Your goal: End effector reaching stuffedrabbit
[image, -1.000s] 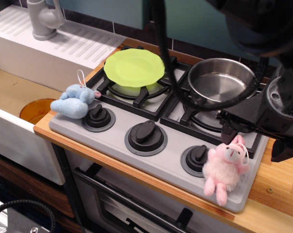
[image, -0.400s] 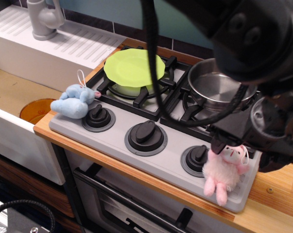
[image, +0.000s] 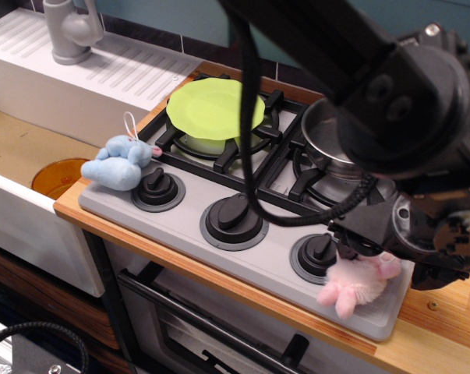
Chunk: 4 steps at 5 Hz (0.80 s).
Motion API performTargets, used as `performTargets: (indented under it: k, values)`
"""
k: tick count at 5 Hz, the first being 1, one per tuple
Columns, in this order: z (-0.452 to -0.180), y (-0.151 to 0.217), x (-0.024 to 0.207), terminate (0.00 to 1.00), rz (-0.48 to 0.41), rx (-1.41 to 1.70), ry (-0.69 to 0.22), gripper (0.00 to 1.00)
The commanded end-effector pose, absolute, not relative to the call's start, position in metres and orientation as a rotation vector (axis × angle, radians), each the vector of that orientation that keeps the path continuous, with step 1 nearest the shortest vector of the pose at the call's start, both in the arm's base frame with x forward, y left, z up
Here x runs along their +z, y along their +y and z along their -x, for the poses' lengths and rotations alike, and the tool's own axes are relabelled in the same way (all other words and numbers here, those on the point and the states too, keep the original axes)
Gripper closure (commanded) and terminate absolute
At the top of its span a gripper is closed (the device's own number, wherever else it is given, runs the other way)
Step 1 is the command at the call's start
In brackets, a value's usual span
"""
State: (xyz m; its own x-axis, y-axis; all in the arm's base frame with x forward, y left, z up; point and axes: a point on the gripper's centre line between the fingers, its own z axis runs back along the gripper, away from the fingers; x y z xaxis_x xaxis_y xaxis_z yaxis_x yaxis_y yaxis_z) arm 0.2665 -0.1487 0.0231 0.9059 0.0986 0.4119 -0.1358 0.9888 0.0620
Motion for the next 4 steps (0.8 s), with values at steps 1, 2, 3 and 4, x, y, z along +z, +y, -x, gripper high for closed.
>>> performTargets:
  k: [1, 2, 3, 4]
  values:
    - [-0.2741, -0.1530, 0.0153, 0.00, -0.074, 0.125, -0.430, 0.00]
    - [-0.2741, -0.1530, 0.0153, 0.00, -0.074, 0.125, -0.430, 0.00]
    - [-0.2741, -0.1530, 0.0153, 0.00, -0.074, 0.125, -0.430, 0.00]
    - [-0.2741, -0.1530, 0.0153, 1.00, -0.074, 0.125, -0.430, 0.00]
